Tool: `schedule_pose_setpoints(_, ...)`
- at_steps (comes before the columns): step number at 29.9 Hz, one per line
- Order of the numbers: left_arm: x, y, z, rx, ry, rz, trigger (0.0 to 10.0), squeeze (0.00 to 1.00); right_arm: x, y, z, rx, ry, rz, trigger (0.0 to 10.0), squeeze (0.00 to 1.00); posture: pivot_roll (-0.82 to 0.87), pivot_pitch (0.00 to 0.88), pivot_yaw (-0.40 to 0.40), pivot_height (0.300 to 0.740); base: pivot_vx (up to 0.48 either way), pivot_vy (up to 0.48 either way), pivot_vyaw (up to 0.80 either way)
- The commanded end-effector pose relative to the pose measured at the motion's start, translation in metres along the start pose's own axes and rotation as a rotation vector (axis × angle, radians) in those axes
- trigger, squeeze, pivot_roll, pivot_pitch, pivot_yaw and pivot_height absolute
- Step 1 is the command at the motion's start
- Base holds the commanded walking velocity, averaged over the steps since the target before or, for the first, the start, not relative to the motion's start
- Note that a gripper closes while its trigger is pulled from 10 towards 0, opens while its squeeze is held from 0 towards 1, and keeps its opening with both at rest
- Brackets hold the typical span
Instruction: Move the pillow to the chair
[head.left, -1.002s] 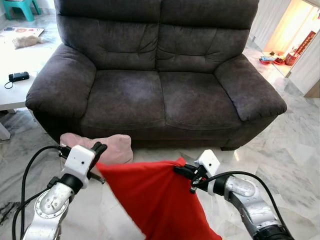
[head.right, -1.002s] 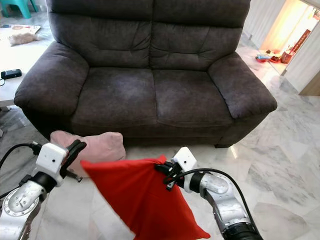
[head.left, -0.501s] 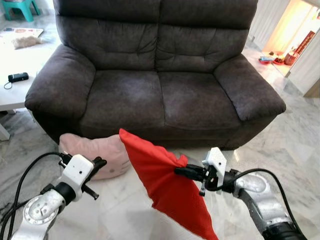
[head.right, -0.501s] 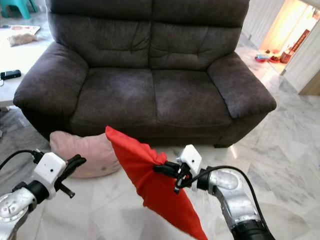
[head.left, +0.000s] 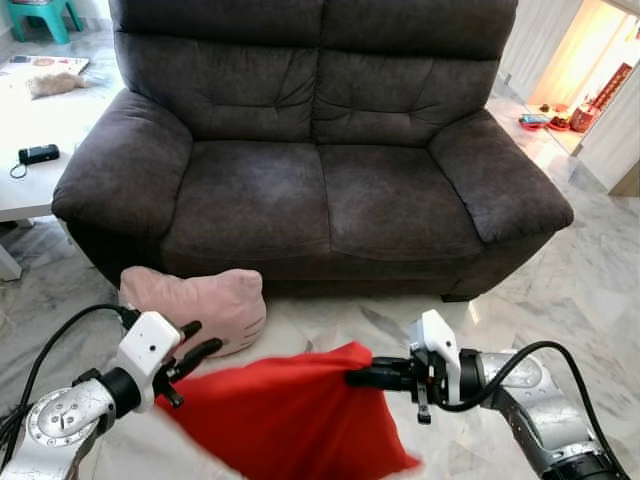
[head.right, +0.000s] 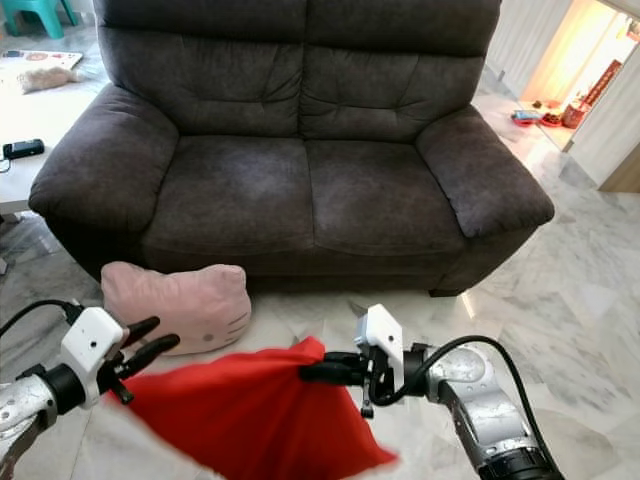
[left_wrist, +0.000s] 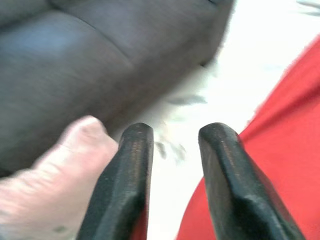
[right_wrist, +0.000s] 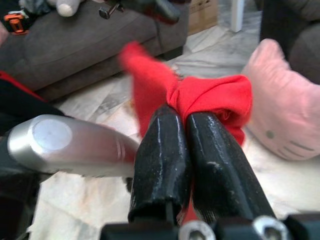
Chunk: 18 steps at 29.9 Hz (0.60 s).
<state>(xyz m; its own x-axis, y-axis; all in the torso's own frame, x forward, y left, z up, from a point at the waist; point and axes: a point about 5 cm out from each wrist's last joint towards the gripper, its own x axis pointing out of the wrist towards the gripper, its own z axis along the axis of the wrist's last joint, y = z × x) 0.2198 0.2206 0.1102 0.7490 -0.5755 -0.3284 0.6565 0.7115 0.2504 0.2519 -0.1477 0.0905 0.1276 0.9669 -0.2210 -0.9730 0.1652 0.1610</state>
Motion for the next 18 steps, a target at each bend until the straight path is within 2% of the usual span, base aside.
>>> schedule_pose_setpoints(1, -0.002, -0.006, 0.002, -0.021, 0.006, -0.059, 10.0, 1.0, -0.002, 0.001, 0.022, -0.082, -0.066, 0.033, 10.0, 0.0, 0.16, 0.07, -0.132, 0.74, 0.0, 0.0, 0.0)
schedule_pose_setpoints(10, -0.014, -0.018, 0.001, -0.13, 0.044, -0.204, 10.0, 1.0, 0.003, 0.004, 0.02, -0.067, -0.058, 0.064, 10.0, 0.0, 0.16, 0.075, -0.133, 0.74, 0.0, 0.0, 0.0)
schedule_pose_setpoints(14, -0.017, -0.023, -0.001, -0.14, 0.073, -0.244, 10.0, 1.0, 0.004, 0.005, 0.019, -0.063, -0.057, 0.073, 10.0, 0.0, 0.17, 0.077, -0.134, 0.74, 0.0, 0.0, 0.0)
schedule_pose_setpoints(15, -0.021, -0.029, -0.005, -0.15, 0.115, -0.292, 10.0, 1.0, 0.004, 0.005, 0.019, -0.061, -0.057, 0.076, 10.0, 0.0, 0.17, 0.078, -0.135, 0.74, 0.0, 0.0, 0.0)
schedule_pose_setpoints(18, -0.024, -0.032, -0.013, -0.145, 0.172, -0.319, 10.0, 1.0, 0.005, 0.005, 0.019, -0.06, -0.057, 0.078, 10.0, 0.0, 0.17, 0.077, -0.134, 0.74, 0.0, 0.0, 0.0)
